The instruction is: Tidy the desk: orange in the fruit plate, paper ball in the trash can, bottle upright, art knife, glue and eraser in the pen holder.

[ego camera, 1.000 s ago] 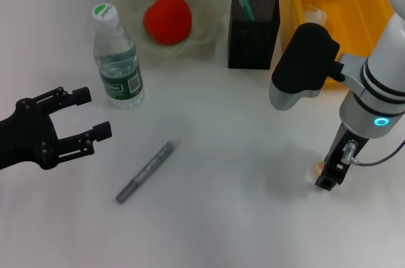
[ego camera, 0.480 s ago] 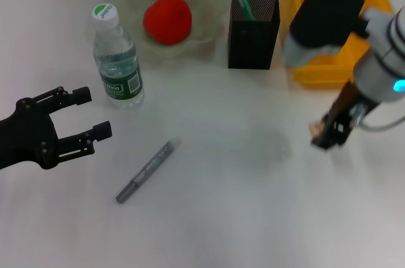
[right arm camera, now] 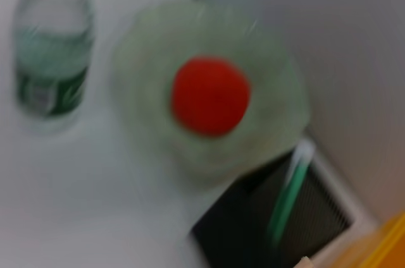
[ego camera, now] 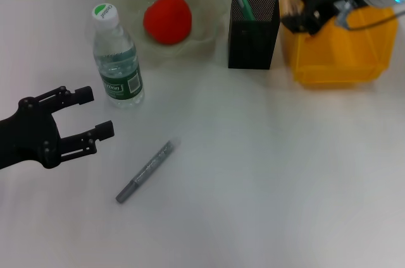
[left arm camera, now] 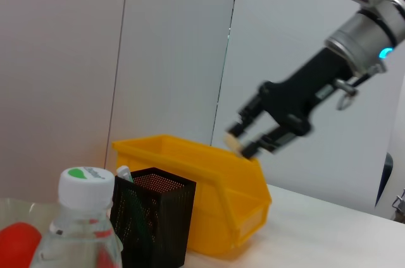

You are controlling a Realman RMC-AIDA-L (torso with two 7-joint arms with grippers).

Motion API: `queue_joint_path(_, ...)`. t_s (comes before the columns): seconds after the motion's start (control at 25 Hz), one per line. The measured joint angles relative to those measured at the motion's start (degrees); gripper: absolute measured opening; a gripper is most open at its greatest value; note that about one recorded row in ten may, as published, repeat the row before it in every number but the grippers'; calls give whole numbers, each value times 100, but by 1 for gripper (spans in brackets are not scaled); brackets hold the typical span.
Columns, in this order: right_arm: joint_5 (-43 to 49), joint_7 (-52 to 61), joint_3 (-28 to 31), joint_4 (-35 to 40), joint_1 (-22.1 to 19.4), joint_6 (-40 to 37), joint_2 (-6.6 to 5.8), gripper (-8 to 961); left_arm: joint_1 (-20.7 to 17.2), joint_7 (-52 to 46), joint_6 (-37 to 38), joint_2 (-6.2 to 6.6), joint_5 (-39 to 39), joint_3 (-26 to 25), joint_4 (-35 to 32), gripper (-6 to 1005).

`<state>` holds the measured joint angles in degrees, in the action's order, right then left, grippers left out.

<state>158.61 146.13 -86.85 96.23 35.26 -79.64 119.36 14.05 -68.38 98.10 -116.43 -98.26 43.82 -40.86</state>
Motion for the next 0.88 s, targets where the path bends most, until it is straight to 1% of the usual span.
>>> queue_joint_path(0.12, -23, -9, -12, -453, 44, 777, -4, 439, 3, -1, -1, -1, 0, 7, 19, 796)
queue_joint_path(0.4, -72, -252, -12, -1678, 336, 1920, -4, 434, 9, -12, -2, -2, 0, 10, 72, 796)
queue_joint_path(0.56, -346, -548, -6, -2122, 369, 2387, -2, 426, 9, -44, -2, -1, 0, 7, 71, 796)
queue_joint_path(0.76, -559, -744, 9, -2307, 334, 2736, 0, 416, 27, -62, 2, 13, 0, 0, 69, 796)
queue_joint_path(0.88, -601, -770, 28, -2309, 310, 2783, 0, 523, 37, -72, 2, 25, 0, 11, 61, 796)
